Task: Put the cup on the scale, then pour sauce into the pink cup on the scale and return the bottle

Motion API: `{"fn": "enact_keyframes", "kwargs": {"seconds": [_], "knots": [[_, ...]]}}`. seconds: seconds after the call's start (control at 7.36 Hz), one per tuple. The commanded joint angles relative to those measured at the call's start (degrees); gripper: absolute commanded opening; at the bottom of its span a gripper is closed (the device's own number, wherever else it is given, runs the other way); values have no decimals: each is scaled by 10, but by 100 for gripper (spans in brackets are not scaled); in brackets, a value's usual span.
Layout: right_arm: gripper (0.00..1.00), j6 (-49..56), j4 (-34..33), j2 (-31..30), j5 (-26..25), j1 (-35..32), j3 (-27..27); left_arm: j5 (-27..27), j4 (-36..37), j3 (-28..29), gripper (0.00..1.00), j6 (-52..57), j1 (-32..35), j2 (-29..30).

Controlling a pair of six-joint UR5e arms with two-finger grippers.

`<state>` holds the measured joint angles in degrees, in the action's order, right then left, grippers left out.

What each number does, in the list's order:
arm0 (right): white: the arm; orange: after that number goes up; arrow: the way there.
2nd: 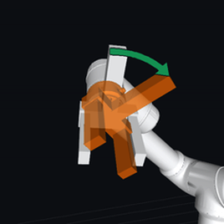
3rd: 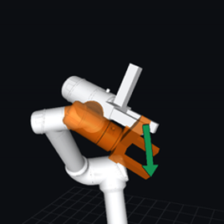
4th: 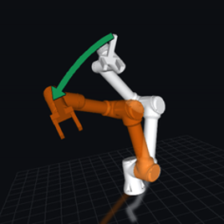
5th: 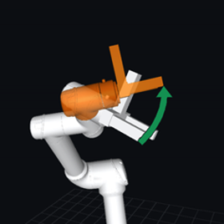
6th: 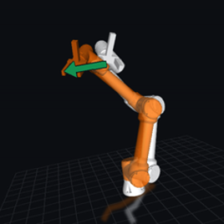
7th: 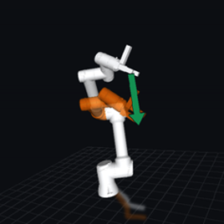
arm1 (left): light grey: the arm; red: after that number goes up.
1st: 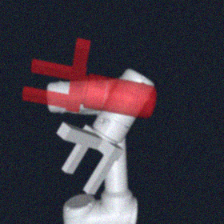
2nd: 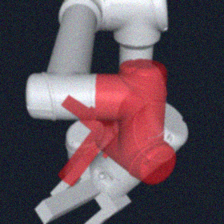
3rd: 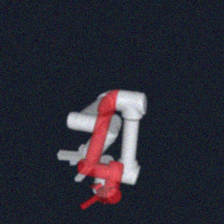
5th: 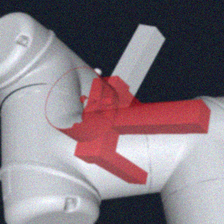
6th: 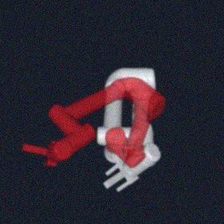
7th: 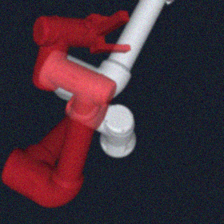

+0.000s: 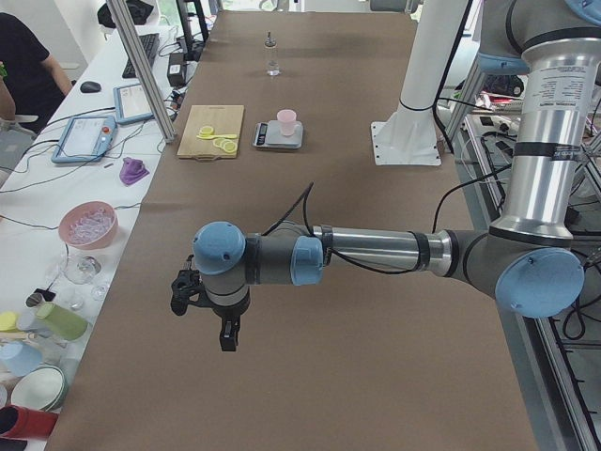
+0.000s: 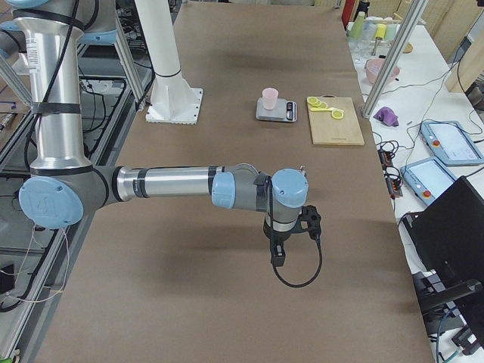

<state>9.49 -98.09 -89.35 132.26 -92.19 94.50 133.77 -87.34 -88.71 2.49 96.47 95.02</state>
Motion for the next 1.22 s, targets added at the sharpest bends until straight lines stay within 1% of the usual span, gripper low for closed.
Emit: {"fn": "enact_keyframes", "kwargs": {"seconds": [0.0, 0.14, 0.27, 1.09], "knots": [[100, -15, 1, 2, 0, 0, 4, 1, 0, -6, 98, -7, -17, 0], [100, -25, 1, 3, 0, 0, 8, 2, -2, -8, 98, -37, -30, -1], [100, -40, 1, 6, 3, 0, 9, 2, -4, -8, 98, -43, -35, -2], [100, -57, 2, 8, 18, 2, 9, 2, -2, -15, 98, -43, -34, -11]]}}
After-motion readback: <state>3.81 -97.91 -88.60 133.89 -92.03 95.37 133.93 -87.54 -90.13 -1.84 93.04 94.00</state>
